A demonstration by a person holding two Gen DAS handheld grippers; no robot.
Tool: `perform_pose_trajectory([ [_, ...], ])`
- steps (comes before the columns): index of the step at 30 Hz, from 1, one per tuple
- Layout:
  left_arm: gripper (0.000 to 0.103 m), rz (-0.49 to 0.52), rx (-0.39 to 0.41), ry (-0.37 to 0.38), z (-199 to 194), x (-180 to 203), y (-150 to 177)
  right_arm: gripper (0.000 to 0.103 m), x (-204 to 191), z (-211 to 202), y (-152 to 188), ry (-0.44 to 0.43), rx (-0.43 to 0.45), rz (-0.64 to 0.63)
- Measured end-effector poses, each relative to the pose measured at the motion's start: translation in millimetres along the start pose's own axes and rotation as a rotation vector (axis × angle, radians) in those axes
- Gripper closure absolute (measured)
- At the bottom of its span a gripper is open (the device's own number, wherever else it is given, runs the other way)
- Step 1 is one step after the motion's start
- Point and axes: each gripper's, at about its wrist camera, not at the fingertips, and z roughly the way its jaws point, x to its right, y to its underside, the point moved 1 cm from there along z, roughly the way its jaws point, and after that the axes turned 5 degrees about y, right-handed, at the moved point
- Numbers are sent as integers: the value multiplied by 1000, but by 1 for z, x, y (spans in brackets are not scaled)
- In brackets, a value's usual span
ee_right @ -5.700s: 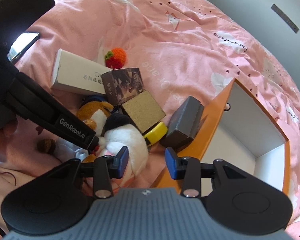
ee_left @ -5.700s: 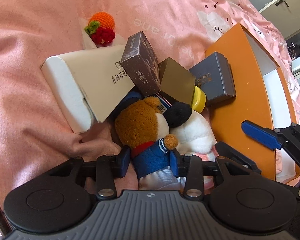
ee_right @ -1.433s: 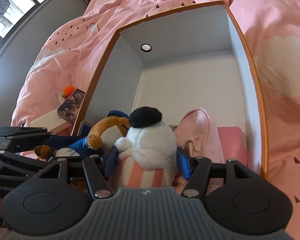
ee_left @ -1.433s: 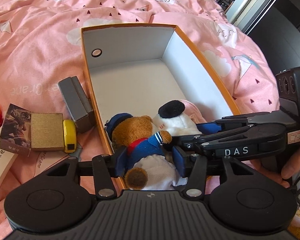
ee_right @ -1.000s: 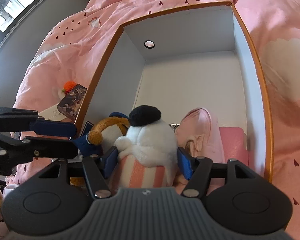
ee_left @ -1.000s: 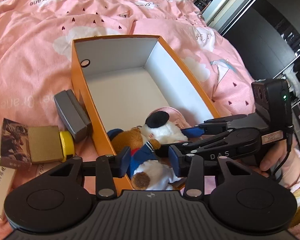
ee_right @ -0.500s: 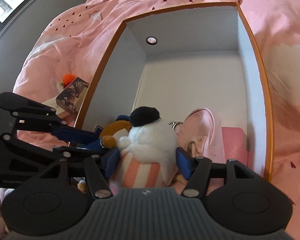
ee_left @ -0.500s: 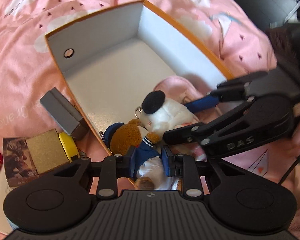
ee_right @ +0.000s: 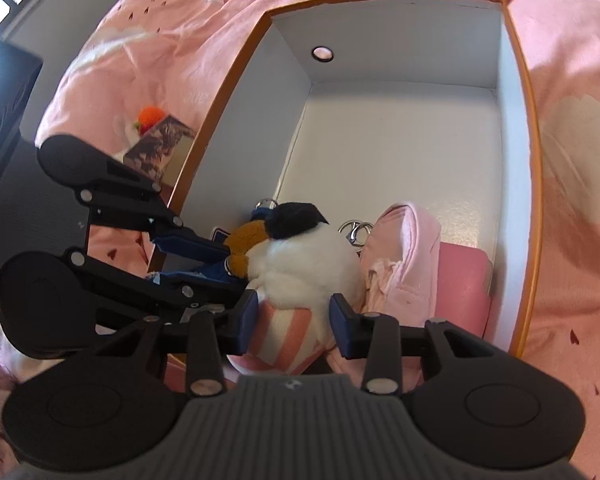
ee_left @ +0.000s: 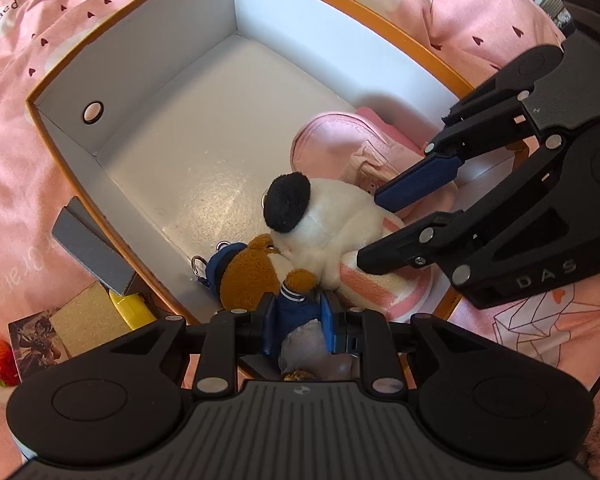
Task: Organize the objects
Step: 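Lower the teddy bear into the box with the left tool while the right tool lowers the white plush, then open both tools to release the plush toys beside the pink backpack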
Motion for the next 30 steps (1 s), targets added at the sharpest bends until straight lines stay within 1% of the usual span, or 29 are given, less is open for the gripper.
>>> perform_pose_trajectory([
  [5, 76, 64, 11, -8, 8, 2, 9, 62, -12, 11, -1, 44, -15, -75],
  [8, 76, 110, 19, -8, 11, 4, 15, 61, -10, 14, 1, 34, -18, -72],
  [11, 76, 119, 11, -11, 15, 3, 15, 61, -5, 15, 0, 19, -21, -43],
  [14, 75, 140, 14, -19, 11, 3, 14, 57, -8, 10, 0, 34, -4, -45],
  [18, 72, 96, 65, 36, -9, -12, 13, 57, -8, -19, -2, 65, 67, -53],
  [19, 69, 85, 72, 48, -13, -15, 13, 57, -7, -27, -3, 80, 85, -59],
  [20, 68, 76, 80, 55, -17, -18, 14, 57, -5, -34, -4, 105, 98, -67],
  [22, 61, 61, 115, 65, -25, -22, 14, 57, -2, -42, -8, 192, 108, -88],
  [24, 56, 22, 154, 96, -33, -26, 12, 56, 4, -41, -9, 267, 87, -110],
  [25, 52, -8, 176, 118, -35, -28, 12, 55, 7, -38, -9, 280, 57, -122],
  [28, 47, -92, 213, 168, -35, -31, 9, 54, 10, -22, -5, 291, -15, -168],
  [30, 44, -140, 225, 158, -30, -26, 3, 54, 5, -10, -1, 342, -38, -234],
])
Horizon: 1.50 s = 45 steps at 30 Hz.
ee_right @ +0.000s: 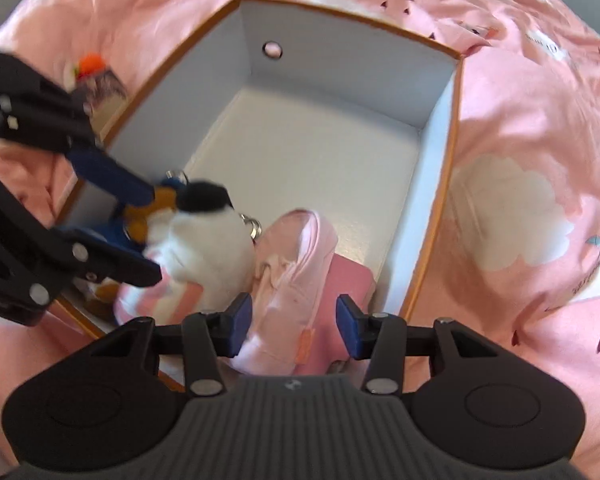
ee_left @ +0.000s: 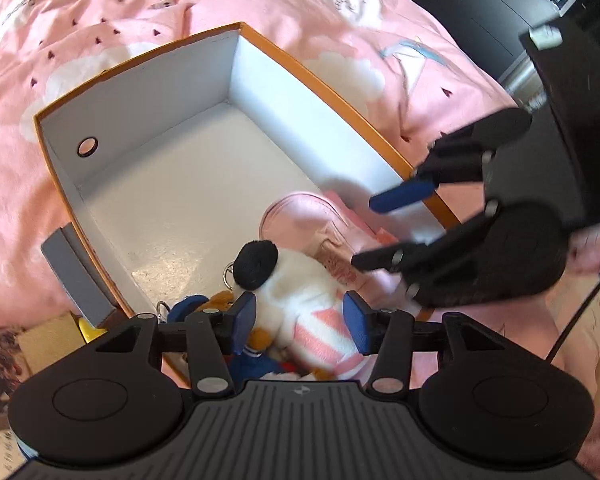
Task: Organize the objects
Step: 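Open both tools to release the plush toys beside the pink backpack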
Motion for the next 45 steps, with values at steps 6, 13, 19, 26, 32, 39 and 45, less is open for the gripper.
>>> perform_pose_trajectory([
  [6, 34, -118, -7, -56, 17, 1, -3, 60, -17, 16, 0, 50, -23, -110],
  [13, 39, -151, -11, -34, 13, -7, 2, 85, -14, 4, 1, 52, 11, -85],
  [19, 58, -140, -10, -47, 9, -9, -1, 87, -6, -27, -4, 108, 72, -73],
  [26, 58, -138, -15, -37, 19, -9, 3, 87, -4, -19, -20, 82, -27, -101],
  [32, 58, -90, 4, 1, 15, -6, 4, 86, 4, -11, -12, 18, -76, -79],
  [39, 58, -50, -30, -26, 34, 4, 8, 86, -19, 5, -4, 132, -127, -253],
  [45, 58, -49, -10, -60, 37, 10, 14, 86, -31, 25, 1, 161, -194, -356],
])
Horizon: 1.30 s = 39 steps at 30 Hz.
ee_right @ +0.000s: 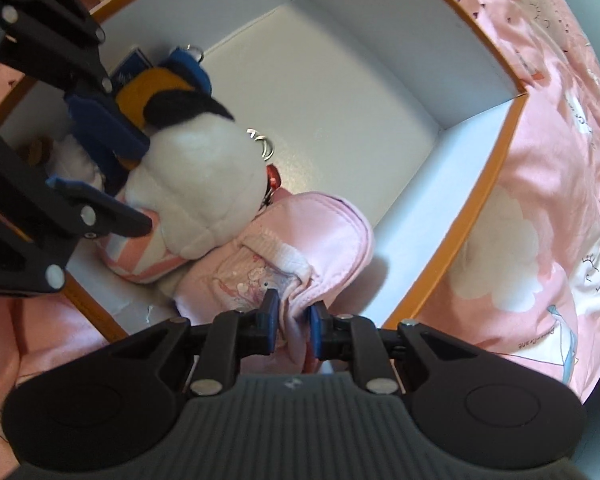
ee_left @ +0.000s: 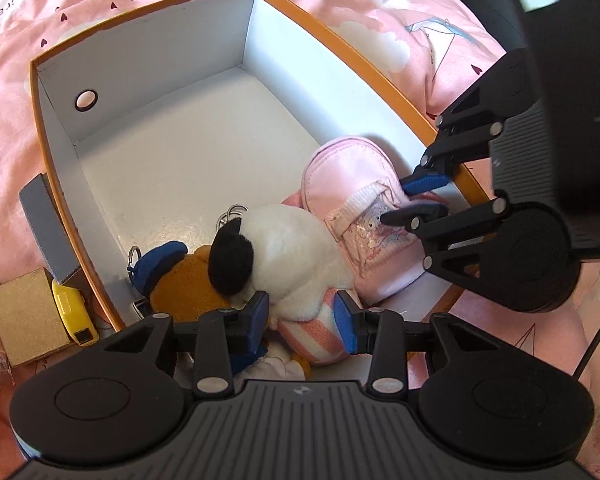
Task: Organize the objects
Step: 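Open both tools to release the plush toys beside the pink backpack, then move both tools out of the box toward the small boxes on the bed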
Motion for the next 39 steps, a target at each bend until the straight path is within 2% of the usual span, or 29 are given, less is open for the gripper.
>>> perform_pose_trajectory([
  [8, 60, 27, 43, -71, 8, 17, 13, 85, -2, 8, 2, -12, -9, -9],
  [12, 60, 10, 32, -59, 10, 15, 12, 84, -3, 1, 3, 2, -3, 12],
  [15, 60, 0, 36, -53, 10, 15, 13, 78, -1, -7, 4, 12, 8, 45],
  [16, 60, -3, 43, -55, 10, 15, 14, 71, 0, -11, 5, 13, 16, 58],
  [17, 60, -3, 53, -58, 8, 16, 16, 60, 1, -15, 6, 14, 24, 67],
  [19, 60, -10, 86, -60, 3, 18, 19, 53, 0, -25, 7, 20, 40, 83],
  [20, 60, -14, 102, -56, 0, 18, 21, 47, 0, -29, 7, 26, 43, 86],
  [23, 59, -44, 135, -21, -9, 17, 24, 39, -5, -39, 9, 39, 55, 73],
  [29, 57, -86, 230, -23, -42, 14, 31, 37, -7, -56, 14, 60, 64, 87],
  [31, 57, -104, 264, -19, -54, 9, 32, 32, -6, -64, 13, 90, 78, 89],
  [36, 57, -143, 312, -5, -80, -5, 37, 31, 7, -75, 5, 139, 96, 102],
  [39, 57, -158, 332, -7, -93, -14, 37, 31, 17, -82, 1, 150, 149, 151],
])
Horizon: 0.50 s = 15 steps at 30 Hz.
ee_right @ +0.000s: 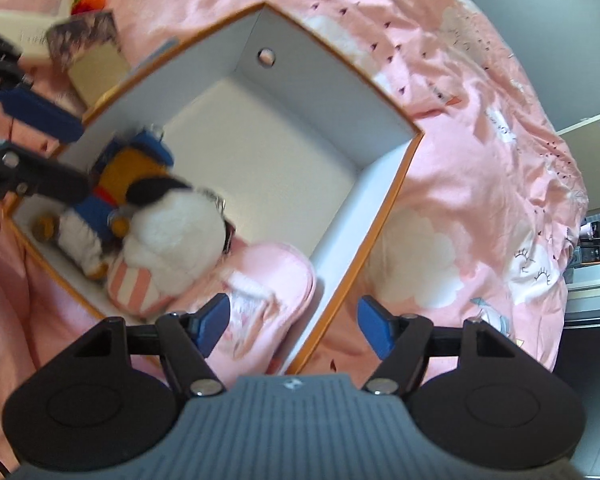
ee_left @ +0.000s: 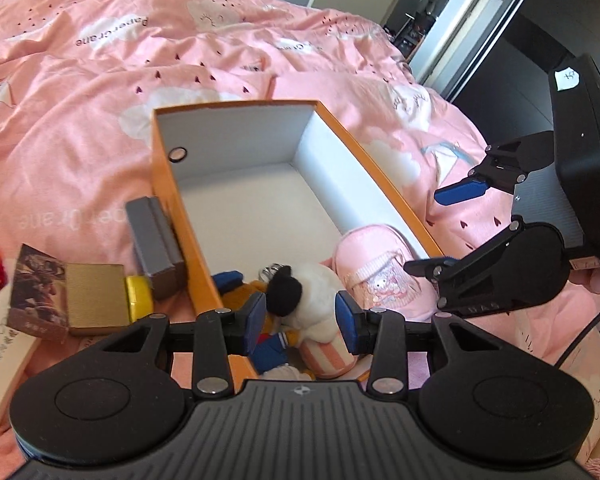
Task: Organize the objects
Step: 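Move both tools out of the box toward the small boxes on the bed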
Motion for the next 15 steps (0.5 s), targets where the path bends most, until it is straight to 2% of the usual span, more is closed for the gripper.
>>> perform_pose_trajectory([
  [4, 57, 2, 13, -21, -15, -17, -7, 31, 0, -15, -22, -73, 126, 84],
  [8, 57, -6, 9, -64, -31, -41, -13, 33, -15, -26, -50, -135, 269, 115],
  [11, 57, -13, -4, -99, -43, -64, -18, 33, -29, -30, -70, -197, 340, 123],
  [15, 57, -20, -31, -165, -58, -97, -25, 34, -49, -25, -93, -285, 389, 118],
])
